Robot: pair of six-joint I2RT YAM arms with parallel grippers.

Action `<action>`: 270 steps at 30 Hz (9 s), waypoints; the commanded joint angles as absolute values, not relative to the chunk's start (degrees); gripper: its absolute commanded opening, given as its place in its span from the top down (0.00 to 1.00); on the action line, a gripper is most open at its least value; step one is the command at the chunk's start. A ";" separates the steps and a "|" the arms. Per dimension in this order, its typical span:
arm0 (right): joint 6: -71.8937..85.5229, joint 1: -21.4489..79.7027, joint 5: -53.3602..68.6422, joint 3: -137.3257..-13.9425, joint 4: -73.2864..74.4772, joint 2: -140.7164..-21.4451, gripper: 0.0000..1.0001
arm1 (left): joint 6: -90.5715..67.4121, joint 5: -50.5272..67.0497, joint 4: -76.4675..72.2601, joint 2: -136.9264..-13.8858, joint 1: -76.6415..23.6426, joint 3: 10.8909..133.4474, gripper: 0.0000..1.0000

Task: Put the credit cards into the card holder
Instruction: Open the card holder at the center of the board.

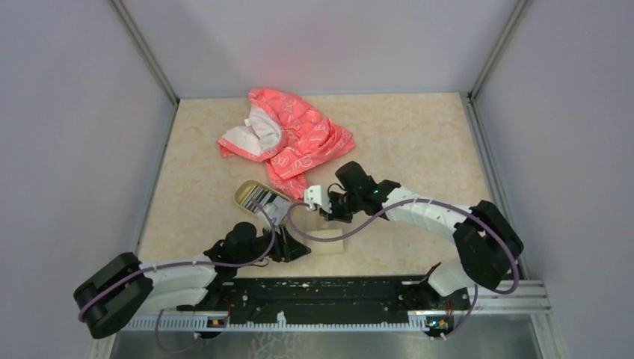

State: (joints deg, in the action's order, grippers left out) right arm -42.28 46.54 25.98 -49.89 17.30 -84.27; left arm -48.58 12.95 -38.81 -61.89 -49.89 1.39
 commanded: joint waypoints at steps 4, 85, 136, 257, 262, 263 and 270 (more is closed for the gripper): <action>-43.32 42.10 34.11 -54.74 23.07 -76.36 1.00 | -47.66 9.57 -31.79 -48.95 -50.19 -1.98 0.29; -65.88 44.87 26.80 -47.27 30.93 -79.33 0.02 | -54.04 10.50 -38.44 -40.36 -50.27 -5.26 0.53; -19.73 50.28 6.64 -49.13 21.34 -86.43 0.13 | -61.50 -21.54 -54.59 -87.43 -66.27 13.62 0.99; -47.04 20.30 43.33 -45.76 30.15 -66.61 0.62 | -45.85 -1.57 -55.30 -109.71 -54.66 40.90 0.85; -44.16 20.30 41.41 -46.88 30.03 -70.89 0.63 | -42.54 -2.57 -52.25 -101.70 -54.67 35.81 0.84; -43.75 20.30 40.72 -46.97 29.91 -71.71 0.63 | -42.09 -2.62 -51.31 -100.17 -54.67 34.71 0.84; -42.64 20.30 37.87 -48.14 30.63 -78.60 0.63 | -36.35 -5.37 -36.64 -83.65 -55.50 30.06 0.83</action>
